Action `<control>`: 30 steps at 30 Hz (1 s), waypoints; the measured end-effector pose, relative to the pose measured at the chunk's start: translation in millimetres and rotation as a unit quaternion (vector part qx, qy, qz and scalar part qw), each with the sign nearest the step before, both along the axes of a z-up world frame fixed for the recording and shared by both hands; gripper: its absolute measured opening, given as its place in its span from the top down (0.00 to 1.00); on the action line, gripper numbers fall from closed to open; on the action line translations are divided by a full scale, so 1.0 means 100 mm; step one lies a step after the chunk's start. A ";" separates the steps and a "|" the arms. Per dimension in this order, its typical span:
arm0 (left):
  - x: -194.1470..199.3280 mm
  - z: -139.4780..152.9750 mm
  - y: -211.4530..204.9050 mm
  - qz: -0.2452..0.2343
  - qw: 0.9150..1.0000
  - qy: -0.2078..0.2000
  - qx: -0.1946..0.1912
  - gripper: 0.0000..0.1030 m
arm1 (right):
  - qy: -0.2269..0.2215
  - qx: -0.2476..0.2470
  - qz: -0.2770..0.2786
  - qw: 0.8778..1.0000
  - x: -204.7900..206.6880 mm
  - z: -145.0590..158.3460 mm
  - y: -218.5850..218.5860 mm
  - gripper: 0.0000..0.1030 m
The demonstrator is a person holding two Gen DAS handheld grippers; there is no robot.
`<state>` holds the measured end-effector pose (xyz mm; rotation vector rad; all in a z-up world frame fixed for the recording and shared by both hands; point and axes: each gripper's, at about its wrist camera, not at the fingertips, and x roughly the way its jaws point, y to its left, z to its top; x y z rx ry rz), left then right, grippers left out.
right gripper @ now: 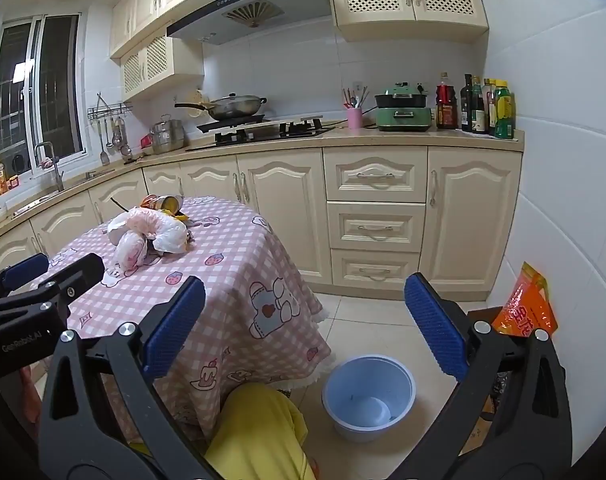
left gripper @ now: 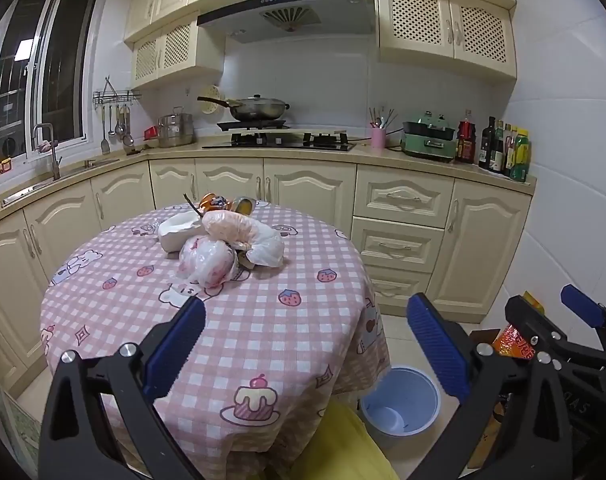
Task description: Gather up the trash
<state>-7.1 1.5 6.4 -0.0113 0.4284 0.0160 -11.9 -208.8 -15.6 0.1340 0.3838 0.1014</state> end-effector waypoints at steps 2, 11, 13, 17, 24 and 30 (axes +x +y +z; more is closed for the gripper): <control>0.00 0.00 0.00 0.000 1.000 0.000 -0.001 0.04 | 0.000 0.002 0.002 1.000 -0.01 -0.01 0.00 0.05; -0.03 0.00 0.00 -0.003 1.000 -0.003 -0.001 0.04 | 0.004 -0.004 0.006 1.000 0.00 -0.06 0.05 0.05; -0.04 0.00 0.00 -0.002 1.000 -0.002 0.000 0.04 | 0.005 -0.005 0.007 1.000 0.00 -0.06 0.06 0.05; -0.04 0.00 -0.01 -0.003 1.000 -0.002 -0.001 0.04 | 0.006 -0.004 0.008 1.000 0.01 -0.06 0.07 0.05; -0.04 0.00 0.00 -0.003 1.000 -0.003 -0.001 0.04 | 0.007 -0.004 0.007 1.000 0.02 -0.06 0.08 0.05; -0.05 0.00 0.00 -0.003 1.000 -0.003 -0.002 0.04 | 0.007 -0.004 0.008 1.000 0.01 -0.07 0.09 0.05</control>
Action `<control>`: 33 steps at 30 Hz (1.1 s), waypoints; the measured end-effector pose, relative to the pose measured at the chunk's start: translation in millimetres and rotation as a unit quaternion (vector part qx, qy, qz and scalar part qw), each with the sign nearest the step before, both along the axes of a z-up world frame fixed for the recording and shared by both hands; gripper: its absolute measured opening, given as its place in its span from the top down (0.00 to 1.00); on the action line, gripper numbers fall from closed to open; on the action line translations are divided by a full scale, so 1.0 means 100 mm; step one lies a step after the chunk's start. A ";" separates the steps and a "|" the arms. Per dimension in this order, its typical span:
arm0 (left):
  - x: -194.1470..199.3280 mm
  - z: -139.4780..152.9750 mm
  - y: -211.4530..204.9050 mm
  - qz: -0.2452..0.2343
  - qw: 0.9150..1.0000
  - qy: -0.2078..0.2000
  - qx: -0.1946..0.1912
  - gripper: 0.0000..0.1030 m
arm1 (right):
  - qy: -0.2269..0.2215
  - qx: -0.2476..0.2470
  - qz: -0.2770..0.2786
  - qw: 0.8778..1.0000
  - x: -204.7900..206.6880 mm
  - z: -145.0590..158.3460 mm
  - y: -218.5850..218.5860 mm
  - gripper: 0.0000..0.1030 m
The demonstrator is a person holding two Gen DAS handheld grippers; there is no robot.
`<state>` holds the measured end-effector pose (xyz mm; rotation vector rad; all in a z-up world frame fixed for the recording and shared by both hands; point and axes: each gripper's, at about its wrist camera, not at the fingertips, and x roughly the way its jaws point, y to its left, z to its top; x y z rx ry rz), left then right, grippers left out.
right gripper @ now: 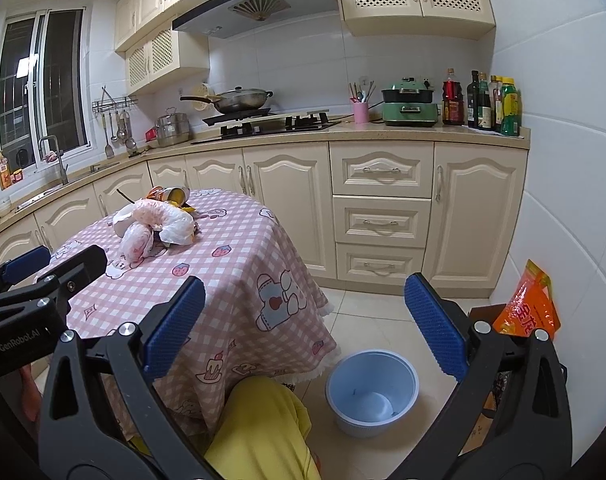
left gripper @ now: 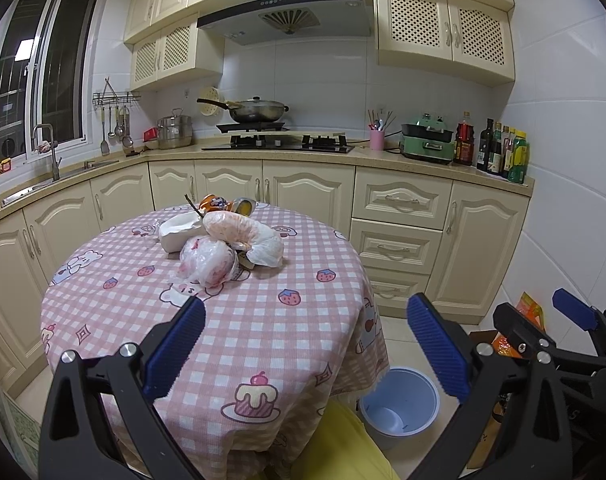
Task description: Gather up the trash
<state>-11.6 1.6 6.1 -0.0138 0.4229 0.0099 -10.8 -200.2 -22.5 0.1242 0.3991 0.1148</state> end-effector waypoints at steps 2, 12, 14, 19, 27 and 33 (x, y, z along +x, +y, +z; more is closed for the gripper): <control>-0.01 0.00 0.01 0.000 1.000 0.000 0.000 0.04 | 0.000 0.000 0.000 1.000 0.00 -0.01 0.00 0.05; -0.01 -0.01 0.01 0.000 1.000 0.000 0.000 0.04 | 0.002 0.000 0.000 1.000 -0.02 -0.02 0.01 0.05; -0.01 -0.01 0.01 0.000 1.000 0.000 0.000 0.04 | 0.001 -0.001 0.000 1.000 -0.02 -0.03 0.01 0.05; -0.02 -0.03 0.02 0.000 1.000 0.002 -0.001 0.04 | 0.003 0.000 -0.001 1.000 -0.02 -0.03 0.02 0.05; -0.02 -0.06 0.03 0.000 1.000 0.004 -0.002 0.04 | 0.005 -0.001 -0.001 1.000 -0.05 -0.08 0.04 0.05; 0.01 -0.06 0.04 0.001 1.000 0.007 -0.005 0.04 | 0.006 -0.001 0.000 1.000 -0.03 -0.09 0.05 0.05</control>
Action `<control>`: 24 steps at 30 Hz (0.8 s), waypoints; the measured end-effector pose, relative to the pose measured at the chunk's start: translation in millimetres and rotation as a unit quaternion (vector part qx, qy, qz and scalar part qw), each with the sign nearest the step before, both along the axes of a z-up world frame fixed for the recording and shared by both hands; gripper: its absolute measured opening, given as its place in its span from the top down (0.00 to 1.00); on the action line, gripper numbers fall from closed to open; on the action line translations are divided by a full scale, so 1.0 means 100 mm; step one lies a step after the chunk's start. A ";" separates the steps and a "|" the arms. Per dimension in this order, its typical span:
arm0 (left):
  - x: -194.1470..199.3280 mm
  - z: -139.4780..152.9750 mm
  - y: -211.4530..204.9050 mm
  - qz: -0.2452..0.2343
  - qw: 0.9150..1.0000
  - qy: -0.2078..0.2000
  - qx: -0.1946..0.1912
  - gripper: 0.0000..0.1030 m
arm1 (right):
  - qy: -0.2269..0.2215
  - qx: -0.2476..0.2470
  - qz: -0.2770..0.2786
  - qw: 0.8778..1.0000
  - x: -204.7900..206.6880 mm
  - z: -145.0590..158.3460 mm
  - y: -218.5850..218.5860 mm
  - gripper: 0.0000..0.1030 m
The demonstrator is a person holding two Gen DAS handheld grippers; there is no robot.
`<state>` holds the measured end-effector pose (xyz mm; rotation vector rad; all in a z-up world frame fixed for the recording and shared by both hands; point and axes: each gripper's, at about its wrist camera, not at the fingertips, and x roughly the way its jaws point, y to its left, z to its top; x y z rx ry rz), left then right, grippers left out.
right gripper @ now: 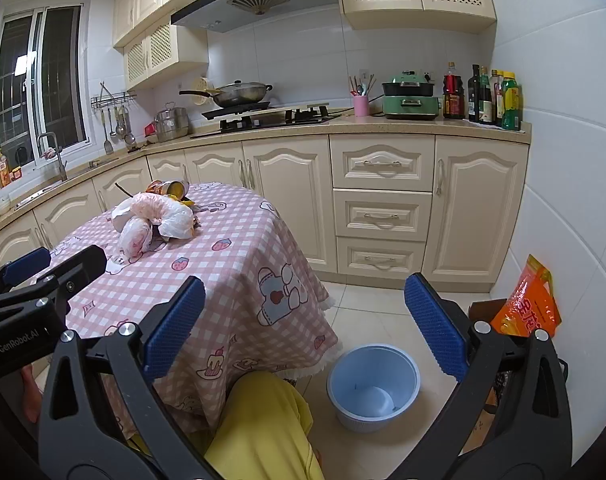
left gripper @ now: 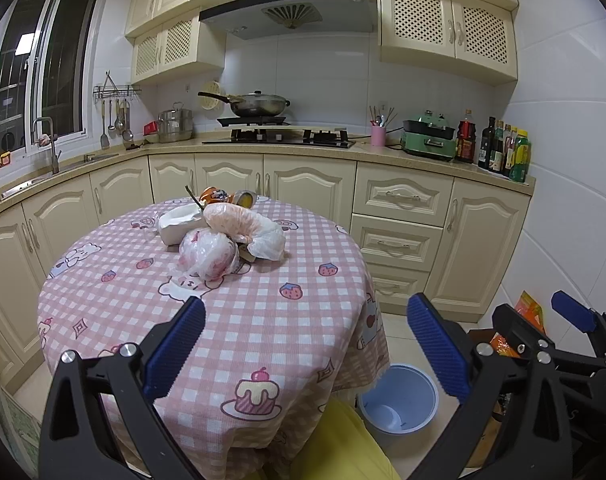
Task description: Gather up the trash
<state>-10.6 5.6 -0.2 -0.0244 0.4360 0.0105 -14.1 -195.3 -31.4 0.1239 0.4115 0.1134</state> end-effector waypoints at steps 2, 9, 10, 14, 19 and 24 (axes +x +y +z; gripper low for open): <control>0.00 -0.01 0.00 0.001 1.000 0.000 0.000 0.04 | 0.003 0.000 0.001 1.000 0.01 -0.02 0.01 0.05; 0.01 0.00 0.01 -0.003 1.000 -0.001 -0.001 0.04 | 0.007 0.000 0.000 1.000 0.00 -0.04 0.01 0.05; 0.01 -0.01 0.00 -0.003 1.000 -0.001 0.000 0.04 | 0.009 0.000 0.000 1.000 0.01 -0.03 0.00 0.05; 0.04 -0.01 0.02 -0.004 1.000 0.004 -0.002 0.04 | 0.016 0.001 0.002 1.000 0.05 0.00 -0.01 0.05; 0.12 -0.05 0.10 -0.004 1.000 0.019 -0.016 0.04 | 0.025 0.002 0.010 1.000 0.13 0.00 0.03 0.05; 0.23 -0.12 0.22 0.010 0.999 0.035 -0.020 0.04 | 0.037 -0.006 0.017 0.999 0.24 -0.03 0.12 0.05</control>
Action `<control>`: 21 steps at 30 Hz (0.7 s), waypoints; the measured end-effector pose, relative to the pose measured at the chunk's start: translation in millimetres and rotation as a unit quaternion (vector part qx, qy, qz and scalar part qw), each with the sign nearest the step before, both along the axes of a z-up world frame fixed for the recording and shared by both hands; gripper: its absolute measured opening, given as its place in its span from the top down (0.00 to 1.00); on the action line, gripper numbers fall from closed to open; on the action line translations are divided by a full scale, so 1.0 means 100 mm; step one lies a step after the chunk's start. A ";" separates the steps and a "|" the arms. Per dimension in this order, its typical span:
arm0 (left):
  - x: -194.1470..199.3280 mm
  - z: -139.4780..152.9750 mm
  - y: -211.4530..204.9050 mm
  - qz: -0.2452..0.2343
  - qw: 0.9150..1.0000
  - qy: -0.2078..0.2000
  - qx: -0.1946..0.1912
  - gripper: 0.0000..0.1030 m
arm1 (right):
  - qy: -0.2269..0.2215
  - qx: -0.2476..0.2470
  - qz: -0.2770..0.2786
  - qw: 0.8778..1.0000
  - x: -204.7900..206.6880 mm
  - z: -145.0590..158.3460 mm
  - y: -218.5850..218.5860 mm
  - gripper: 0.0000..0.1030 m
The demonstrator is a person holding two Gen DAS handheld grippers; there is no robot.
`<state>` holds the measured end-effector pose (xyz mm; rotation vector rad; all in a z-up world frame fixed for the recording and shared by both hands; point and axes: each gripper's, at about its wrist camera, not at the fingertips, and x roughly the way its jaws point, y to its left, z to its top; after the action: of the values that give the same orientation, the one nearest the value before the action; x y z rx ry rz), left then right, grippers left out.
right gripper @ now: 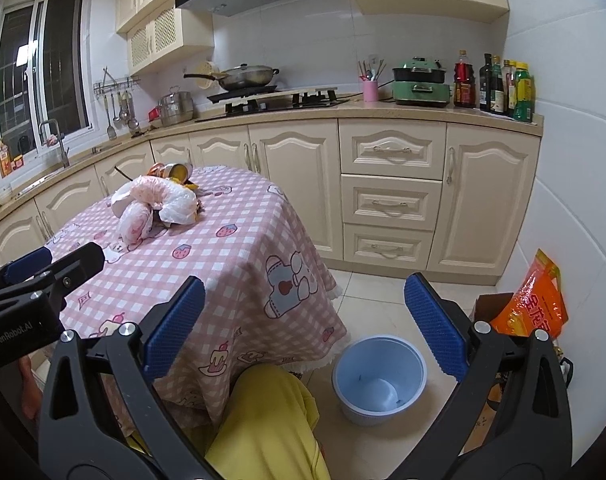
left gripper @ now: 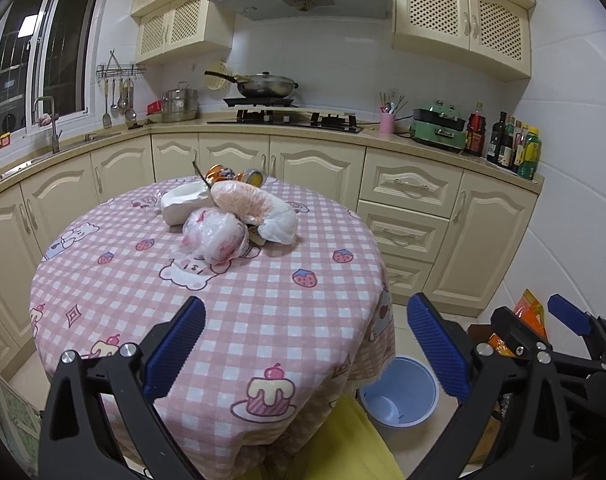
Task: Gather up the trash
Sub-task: 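Reach both tools to the table and grasp the clear plastic bag with the left tool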
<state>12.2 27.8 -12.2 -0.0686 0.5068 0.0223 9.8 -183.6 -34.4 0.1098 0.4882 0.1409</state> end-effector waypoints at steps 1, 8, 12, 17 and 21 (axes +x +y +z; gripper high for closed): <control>0.03 -0.01 0.03 0.004 1.000 0.004 0.000 0.04 | 0.004 0.001 0.001 1.000 0.04 -0.01 0.01 0.05; 0.29 -0.12 0.32 0.040 0.998 0.036 -0.020 0.04 | 0.028 0.009 0.018 0.999 0.35 -0.06 0.16 0.05; 0.49 -0.15 0.50 0.051 0.997 0.056 -0.023 0.04 | 0.043 0.015 0.042 0.998 0.61 -0.08 0.30 0.05; 0.77 -0.15 0.74 0.062 0.995 0.071 -0.035 0.04 | 0.064 0.035 0.081 0.994 0.95 -0.07 0.52 0.05; 1.10 -0.14 0.89 0.058 0.995 0.078 -0.038 0.04 | 0.075 0.047 0.105 0.990 1.21 -0.04 0.66 0.05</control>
<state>122.2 116.9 -26.7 -0.1717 0.6593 0.1225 130.6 -117.2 -38.4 0.1626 0.6432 0.3651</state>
